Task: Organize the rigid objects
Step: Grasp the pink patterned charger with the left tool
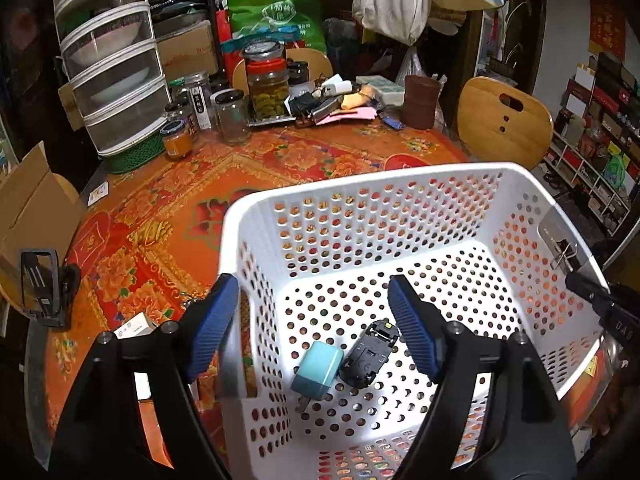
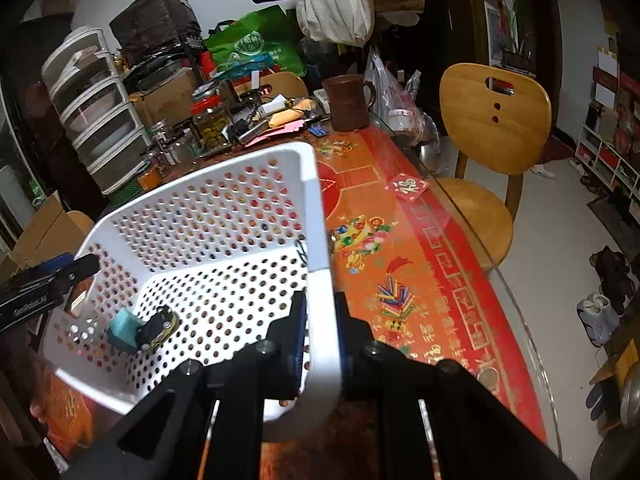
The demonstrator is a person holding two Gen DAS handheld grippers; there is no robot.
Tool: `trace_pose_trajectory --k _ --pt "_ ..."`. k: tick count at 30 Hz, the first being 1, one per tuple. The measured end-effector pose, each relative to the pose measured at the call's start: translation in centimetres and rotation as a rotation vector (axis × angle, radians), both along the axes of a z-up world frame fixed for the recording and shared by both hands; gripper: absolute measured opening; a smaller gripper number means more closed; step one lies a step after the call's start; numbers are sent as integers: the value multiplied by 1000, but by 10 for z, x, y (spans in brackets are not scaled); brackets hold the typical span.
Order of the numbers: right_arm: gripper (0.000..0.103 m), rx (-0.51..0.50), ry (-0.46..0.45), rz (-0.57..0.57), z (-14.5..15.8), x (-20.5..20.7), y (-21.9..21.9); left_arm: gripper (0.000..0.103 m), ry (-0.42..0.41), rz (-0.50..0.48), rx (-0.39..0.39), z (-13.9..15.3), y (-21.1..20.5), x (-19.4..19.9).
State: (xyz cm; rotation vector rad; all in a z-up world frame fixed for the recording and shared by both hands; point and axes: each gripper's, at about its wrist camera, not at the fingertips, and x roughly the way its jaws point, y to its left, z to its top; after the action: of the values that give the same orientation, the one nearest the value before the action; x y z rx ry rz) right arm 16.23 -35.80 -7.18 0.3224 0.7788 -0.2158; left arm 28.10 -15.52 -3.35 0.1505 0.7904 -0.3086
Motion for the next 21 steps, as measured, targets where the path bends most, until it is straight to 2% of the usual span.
trace_pose_trajectory --k 2,5,6,11,16,21 --pt "13 3 -9 3 0 -7 2 78 -34 -2 -38 9 10 -13" --pt "13 8 -32 5 3 -16 4 95 -97 13 -103 24 39 -38" --pt "13 14 -34 7 4 -17 4 97 -111 18 -114 27 48 -44" --pt "13 34 -28 9 4 -21 4 97 -147 64 -156 31 106 -76" --pt "16 46 -27 4 6 -31 7 101 -145 170 -112 11 165 -91" --pt "15 41 -30 -10 4 -29 7 101 -67 235 -154 -25 215 -91"
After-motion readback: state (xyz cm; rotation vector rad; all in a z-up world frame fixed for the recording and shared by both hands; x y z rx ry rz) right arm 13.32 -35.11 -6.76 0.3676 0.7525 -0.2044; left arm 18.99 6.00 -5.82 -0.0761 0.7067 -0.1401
